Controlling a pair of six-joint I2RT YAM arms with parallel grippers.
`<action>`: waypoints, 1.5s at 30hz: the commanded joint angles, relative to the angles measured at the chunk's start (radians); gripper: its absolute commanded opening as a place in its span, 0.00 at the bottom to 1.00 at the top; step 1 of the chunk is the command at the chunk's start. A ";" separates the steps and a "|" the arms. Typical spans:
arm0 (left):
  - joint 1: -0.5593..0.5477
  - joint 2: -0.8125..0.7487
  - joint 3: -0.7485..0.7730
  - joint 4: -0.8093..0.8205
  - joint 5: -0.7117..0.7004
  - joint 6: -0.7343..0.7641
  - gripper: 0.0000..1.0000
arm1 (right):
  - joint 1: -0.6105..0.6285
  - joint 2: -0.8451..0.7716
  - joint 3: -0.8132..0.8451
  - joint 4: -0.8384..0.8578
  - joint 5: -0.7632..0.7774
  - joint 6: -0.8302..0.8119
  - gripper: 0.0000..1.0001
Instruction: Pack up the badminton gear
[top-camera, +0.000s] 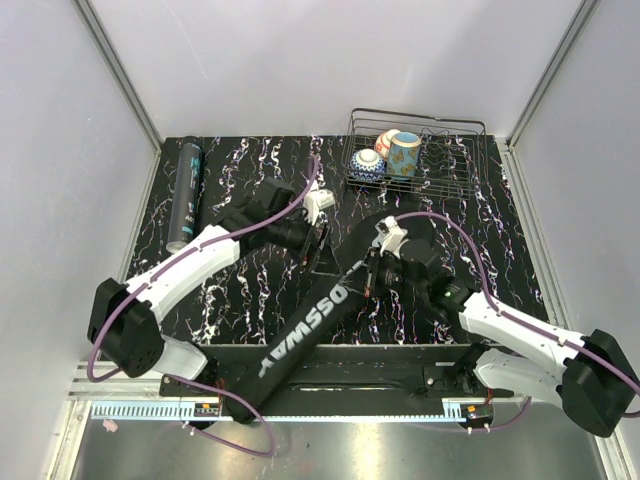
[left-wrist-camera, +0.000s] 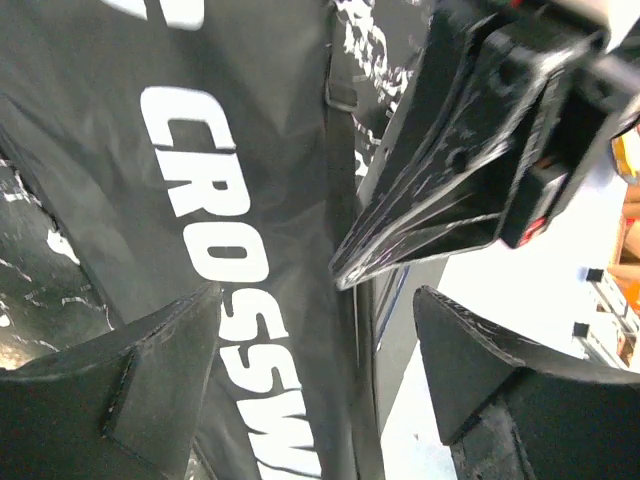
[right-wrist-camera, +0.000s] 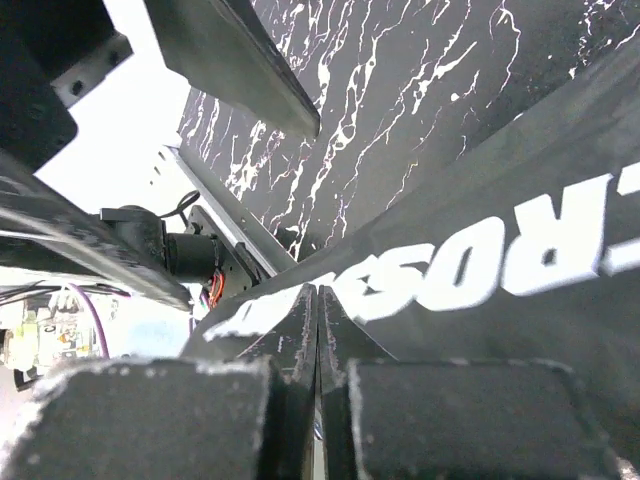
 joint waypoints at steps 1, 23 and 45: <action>0.006 -0.039 0.056 0.125 -0.101 -0.090 0.82 | 0.012 0.005 0.058 0.016 -0.006 -0.033 0.00; -0.348 -0.267 -0.398 0.469 -0.595 -0.230 0.65 | -0.544 -0.098 -0.053 -0.506 0.213 0.076 0.75; -0.608 0.252 0.038 0.315 -0.831 -0.064 0.51 | -0.690 0.197 -0.081 -0.187 -0.115 0.122 0.08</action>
